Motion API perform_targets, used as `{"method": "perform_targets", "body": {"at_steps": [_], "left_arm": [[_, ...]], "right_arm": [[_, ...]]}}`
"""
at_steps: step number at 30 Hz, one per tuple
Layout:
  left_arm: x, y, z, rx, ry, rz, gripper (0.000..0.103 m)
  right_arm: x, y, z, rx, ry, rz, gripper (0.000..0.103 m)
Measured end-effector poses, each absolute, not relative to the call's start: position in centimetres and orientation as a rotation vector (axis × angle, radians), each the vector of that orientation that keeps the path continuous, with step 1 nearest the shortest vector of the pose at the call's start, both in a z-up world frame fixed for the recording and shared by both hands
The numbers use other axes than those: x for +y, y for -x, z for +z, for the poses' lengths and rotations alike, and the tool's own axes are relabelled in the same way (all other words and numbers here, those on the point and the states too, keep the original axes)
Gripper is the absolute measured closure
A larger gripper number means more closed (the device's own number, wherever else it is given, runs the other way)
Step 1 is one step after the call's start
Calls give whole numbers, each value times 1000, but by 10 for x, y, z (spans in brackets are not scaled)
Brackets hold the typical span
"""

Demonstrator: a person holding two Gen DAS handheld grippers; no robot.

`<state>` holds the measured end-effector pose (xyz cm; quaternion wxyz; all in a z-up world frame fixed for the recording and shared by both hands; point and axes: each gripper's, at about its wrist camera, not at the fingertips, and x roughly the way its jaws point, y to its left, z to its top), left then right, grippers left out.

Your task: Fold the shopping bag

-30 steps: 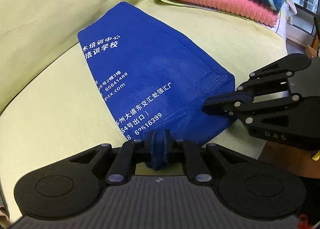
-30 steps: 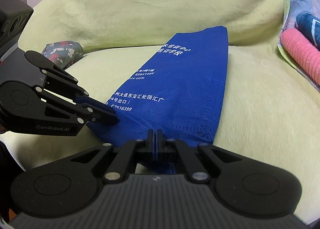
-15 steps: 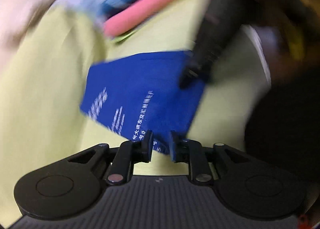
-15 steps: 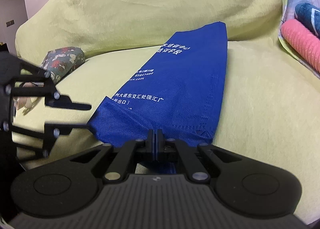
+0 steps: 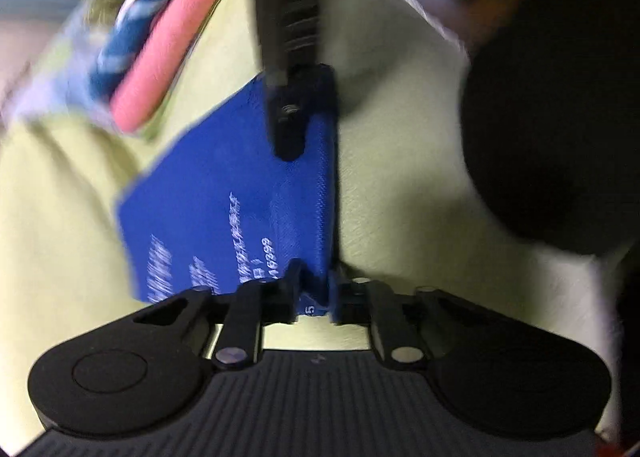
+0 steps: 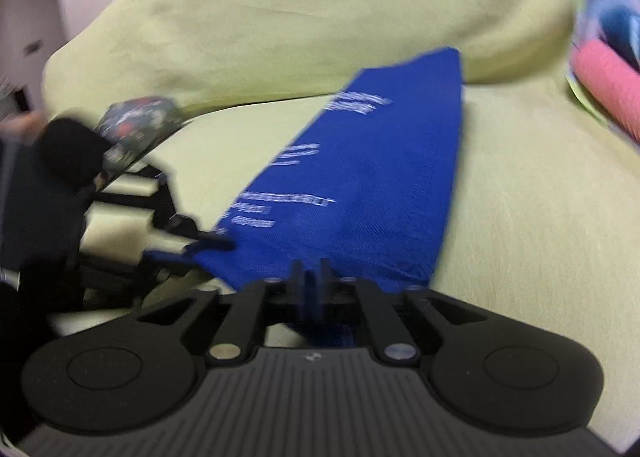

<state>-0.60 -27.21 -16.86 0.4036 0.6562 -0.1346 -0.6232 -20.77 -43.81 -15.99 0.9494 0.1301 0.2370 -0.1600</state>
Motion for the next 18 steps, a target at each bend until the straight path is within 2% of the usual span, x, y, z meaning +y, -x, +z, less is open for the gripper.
{"method": "perform_targets", "body": {"at_steps": [1, 2, 5, 11, 14, 18], "left_arm": [[-279, 0, -161, -265, -1621, -1613, 94], [-285, -6, -153, -196, -1587, -1647, 93], [-295, -16, -145, -112, -1540, -1693, 93], [-298, -21, -145, -80, -1499, -1719, 93], [-298, -20, -148, -61, -1484, -1735, 93], [-298, -23, -146, -25, -1452, -1760, 93]], "right_arm": [[-434, 212, -157, 472, -225, -314, 72], [-430, 217, -155, 461, -173, -308, 65], [-418, 233, -154, 468, 32, -267, 66], [-394, 242, -184, 494, 630, -191, 65], [-393, 234, -199, 475, 836, -151, 67], [-404, 227, -205, 452, 883, -86, 83]]}}
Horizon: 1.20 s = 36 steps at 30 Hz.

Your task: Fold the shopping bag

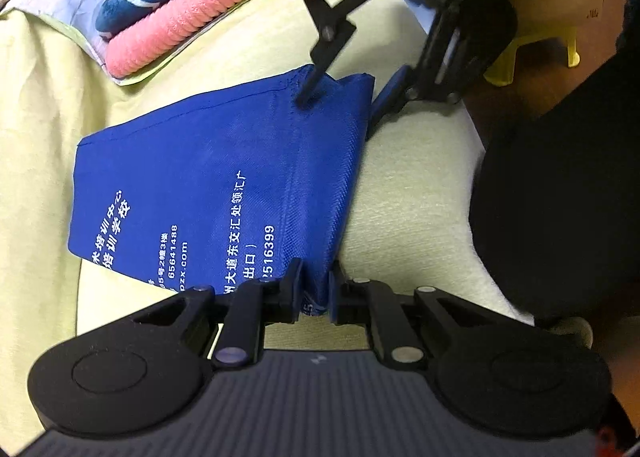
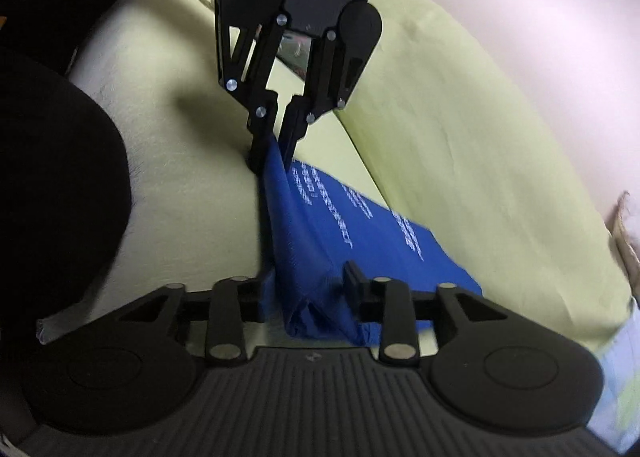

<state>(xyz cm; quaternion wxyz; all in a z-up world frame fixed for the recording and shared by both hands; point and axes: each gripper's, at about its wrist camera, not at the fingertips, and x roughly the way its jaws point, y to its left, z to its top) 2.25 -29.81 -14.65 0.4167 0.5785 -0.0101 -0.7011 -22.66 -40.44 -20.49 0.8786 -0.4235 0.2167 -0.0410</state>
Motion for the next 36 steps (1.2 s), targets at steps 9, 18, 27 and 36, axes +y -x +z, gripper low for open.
{"method": "perform_targets", "body": {"at_steps": [9, 18, 27, 36], "left_arm": [[-293, -35, -132, 161, -1324, -1812, 87], [-289, -36, -119, 331, -1301, -1895, 78], [-301, -49, -119, 355, -1253, -1804, 73], [-277, -26, -90, 144, -1121, -1714, 75]], "right_arm": [[-451, 212, -150, 593, 203, 37, 88], [-528, 199, -151, 774, -653, 188, 88], [-564, 186, -193, 867, -1154, 97, 94], [-566, 169, -191, 934, -1094, 56, 94]]}}
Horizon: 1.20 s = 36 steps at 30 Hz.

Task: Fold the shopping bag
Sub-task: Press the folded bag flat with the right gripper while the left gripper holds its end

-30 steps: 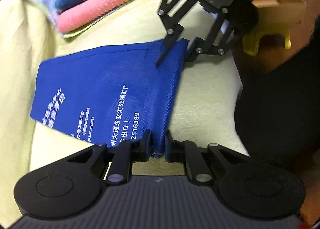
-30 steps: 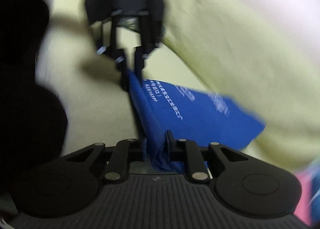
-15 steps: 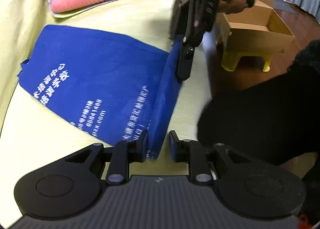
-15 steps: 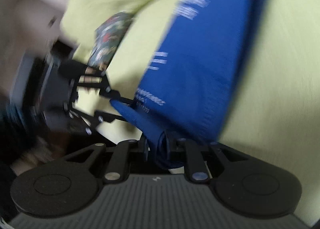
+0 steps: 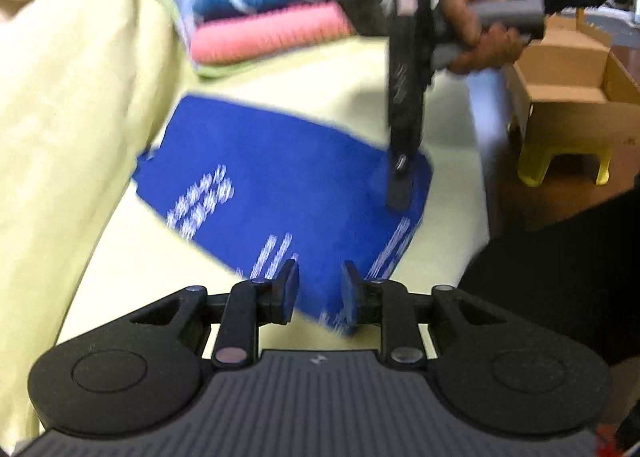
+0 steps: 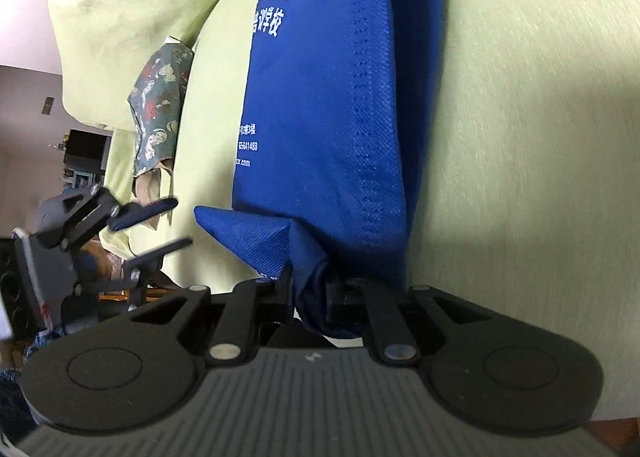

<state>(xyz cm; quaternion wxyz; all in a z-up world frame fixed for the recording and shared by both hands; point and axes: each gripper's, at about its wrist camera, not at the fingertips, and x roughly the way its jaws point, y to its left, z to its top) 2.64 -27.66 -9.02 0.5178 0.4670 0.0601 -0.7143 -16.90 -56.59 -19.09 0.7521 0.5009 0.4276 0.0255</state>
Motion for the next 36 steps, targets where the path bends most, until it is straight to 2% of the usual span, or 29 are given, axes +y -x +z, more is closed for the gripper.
{"method": "perform_targets", "body": {"at_steps": [4, 9, 11, 15, 17, 19, 22, 23, 26, 36], "left_arm": [[-295, -13, -113, 149, -1185, -1670, 80], [-308, -14, -132, 249, -1187, -1625, 89], [-309, -14, -132, 272, -1172, -1614, 89], [-312, -16, -132, 297, -1148, -1601, 89], [-313, -13, -133, 295, -1146, -1594, 89], [-314, -12, -130, 291, -1149, -1590, 90], [-314, -10, -129, 289, -1153, -1590, 91], [-314, -10, -129, 288, -1154, -1589, 91], [-313, -10, -129, 287, -1148, -1583, 91], [-306, -10, -137, 171, -1123, -1580, 91]], "right_arm": [[-567, 163, -189, 939, -1091, 38, 95], [-565, 167, -184, 891, -1052, 13, 92], [-557, 171, -178, 832, -990, -9, 88], [-527, 202, -152, 625, -748, -212, 64], [-502, 220, -139, 528, -586, -337, 64], [-466, 230, -132, 473, -397, -400, 69], [-414, 227, -129, 454, -111, -444, 89], [-403, 221, -132, 463, -35, -454, 92], [-393, 202, -149, 538, 67, -493, 95], [-419, 184, -156, 650, -72, -576, 95]]}}
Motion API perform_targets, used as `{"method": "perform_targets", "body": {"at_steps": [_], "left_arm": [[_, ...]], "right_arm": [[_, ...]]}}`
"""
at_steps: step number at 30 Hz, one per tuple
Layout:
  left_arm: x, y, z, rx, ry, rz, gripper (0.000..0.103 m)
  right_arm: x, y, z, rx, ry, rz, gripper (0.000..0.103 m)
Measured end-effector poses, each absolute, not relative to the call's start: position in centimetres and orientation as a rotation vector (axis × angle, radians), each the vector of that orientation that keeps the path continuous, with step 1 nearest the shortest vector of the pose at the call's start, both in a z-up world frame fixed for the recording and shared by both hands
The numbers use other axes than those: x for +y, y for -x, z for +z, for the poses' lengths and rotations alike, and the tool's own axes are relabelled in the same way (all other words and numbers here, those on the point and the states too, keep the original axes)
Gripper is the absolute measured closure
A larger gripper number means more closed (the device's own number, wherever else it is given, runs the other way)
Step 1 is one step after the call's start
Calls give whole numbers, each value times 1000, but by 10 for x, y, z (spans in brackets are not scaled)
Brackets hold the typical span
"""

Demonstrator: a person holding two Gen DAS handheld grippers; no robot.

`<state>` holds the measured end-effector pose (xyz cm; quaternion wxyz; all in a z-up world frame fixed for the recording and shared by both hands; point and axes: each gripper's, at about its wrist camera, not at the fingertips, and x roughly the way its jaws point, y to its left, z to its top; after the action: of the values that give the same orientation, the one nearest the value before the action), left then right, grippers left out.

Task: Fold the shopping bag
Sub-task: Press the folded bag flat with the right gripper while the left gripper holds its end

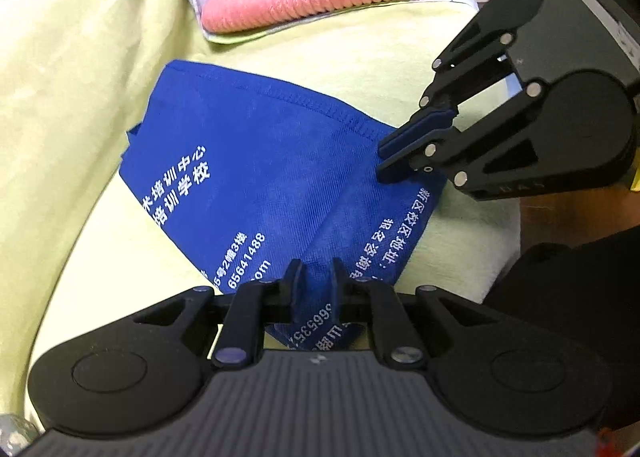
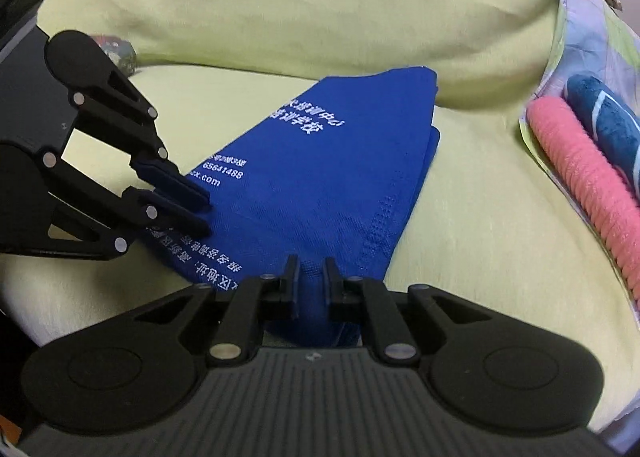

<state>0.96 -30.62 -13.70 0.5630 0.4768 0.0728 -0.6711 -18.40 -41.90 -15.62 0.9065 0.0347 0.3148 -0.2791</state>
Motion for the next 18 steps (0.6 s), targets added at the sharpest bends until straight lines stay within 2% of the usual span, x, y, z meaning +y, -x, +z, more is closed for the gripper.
{"method": "perform_targets", "body": {"at_steps": [6, 9, 12, 13, 15, 18], "left_arm": [[-292, 3, -149, -72, -1175, -1487, 90], [-267, 10, -150, -165, -1216, -1469, 77], [-242, 17, -152, -251, -1278, -1476, 74], [-236, 18, -154, -278, -1305, -1477, 69], [-232, 20, -163, -333, -1375, -1459, 66], [-232, 22, -182, -431, -1491, -1403, 66]], "right_arm": [[-427, 188, -159, 633, -139, -566, 95], [-430, 194, -160, 620, -190, -548, 95], [-432, 196, -161, 612, -215, -537, 95], [-432, 197, -161, 609, -220, -535, 95], [-433, 198, -161, 605, -226, -531, 95], [-434, 199, -161, 598, -241, -525, 95]]}}
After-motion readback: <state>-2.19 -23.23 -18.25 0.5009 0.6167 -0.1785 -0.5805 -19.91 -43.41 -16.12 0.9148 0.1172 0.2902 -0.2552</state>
